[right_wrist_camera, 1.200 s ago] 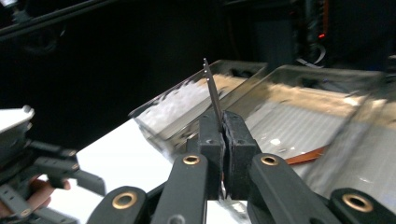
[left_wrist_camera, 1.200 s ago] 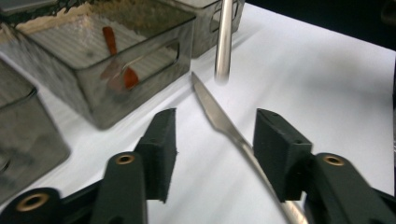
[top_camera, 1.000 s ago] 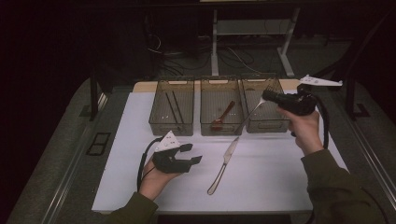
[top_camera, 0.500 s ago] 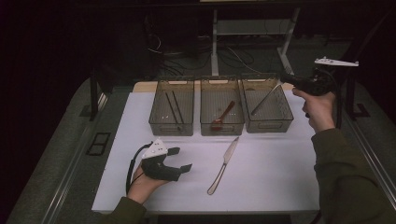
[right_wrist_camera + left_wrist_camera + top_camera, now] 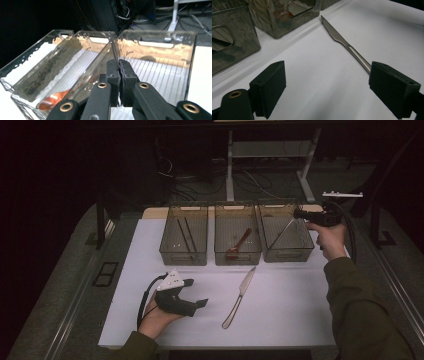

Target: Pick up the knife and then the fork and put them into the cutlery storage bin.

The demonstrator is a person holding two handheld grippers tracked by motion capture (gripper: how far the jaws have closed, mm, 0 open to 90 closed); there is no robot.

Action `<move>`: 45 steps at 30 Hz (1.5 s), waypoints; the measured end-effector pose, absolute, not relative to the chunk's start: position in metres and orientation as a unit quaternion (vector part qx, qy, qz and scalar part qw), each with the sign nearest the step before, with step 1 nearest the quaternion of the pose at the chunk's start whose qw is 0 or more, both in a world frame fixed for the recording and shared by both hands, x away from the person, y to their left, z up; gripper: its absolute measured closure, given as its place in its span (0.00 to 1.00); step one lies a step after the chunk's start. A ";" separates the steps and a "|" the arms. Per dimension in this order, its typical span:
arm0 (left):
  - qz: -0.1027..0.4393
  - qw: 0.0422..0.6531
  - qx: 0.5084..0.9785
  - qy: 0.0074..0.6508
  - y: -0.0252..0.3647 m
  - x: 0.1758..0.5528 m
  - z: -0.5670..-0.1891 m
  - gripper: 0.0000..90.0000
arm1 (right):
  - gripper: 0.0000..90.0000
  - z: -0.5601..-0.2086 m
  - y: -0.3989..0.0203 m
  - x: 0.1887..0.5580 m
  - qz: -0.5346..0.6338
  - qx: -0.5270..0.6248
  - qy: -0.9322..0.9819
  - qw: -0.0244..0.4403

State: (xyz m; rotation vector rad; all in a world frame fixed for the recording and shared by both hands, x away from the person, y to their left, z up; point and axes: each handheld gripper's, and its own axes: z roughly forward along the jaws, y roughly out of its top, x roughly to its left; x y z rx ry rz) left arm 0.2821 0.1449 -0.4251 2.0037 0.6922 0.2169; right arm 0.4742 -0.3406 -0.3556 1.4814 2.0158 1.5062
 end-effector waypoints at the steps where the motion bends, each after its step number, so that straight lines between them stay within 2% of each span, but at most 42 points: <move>1: 0.088 0.484 0.824 0.282 0.145 0.282 -0.425 0.15 | 0.96 -0.359 -0.341 0.475 0.512 0.505 0.686 0.108; 9: 0.082 0.483 0.826 0.278 0.143 0.282 -0.426 0.15 | 0.96 -0.379 -0.342 0.481 0.492 0.519 0.692 0.094; 13: 0.079 0.479 0.830 0.275 0.142 0.282 -0.427 0.15 | 0.93 -0.382 -0.343 0.483 0.475 0.523 0.699 0.109; 17: 0.080 0.472 0.834 0.273 0.140 0.282 -0.428 0.15 | 0.85 -0.385 -0.345 0.484 0.446 0.524 0.712 0.140; 24: 0.081 0.467 0.837 0.272 0.139 0.282 -0.429 0.15 | 0.53 -0.390 -0.357 0.479 0.415 0.540 0.709 0.184; 26: 0.082 0.463 0.838 0.275 0.138 0.282 -0.429 0.15 | 0.50 -0.390 -0.364 0.476 0.417 0.539 0.706 0.191; 31: 0.089 0.453 0.840 0.286 0.133 0.281 -0.427 0.15 | 0.44 -0.386 -0.368 0.460 0.435 0.517 0.713 0.189; 38: 0.098 0.442 0.841 0.298 0.121 0.281 -0.425 0.17 | 0.33 -0.378 -0.349 0.418 0.455 0.454 0.745 0.178; 45: 0.093 0.440 0.842 0.299 0.104 0.279 -0.420 0.28 | 0.32 -0.379 -0.327 0.375 0.464 0.411 0.766 0.171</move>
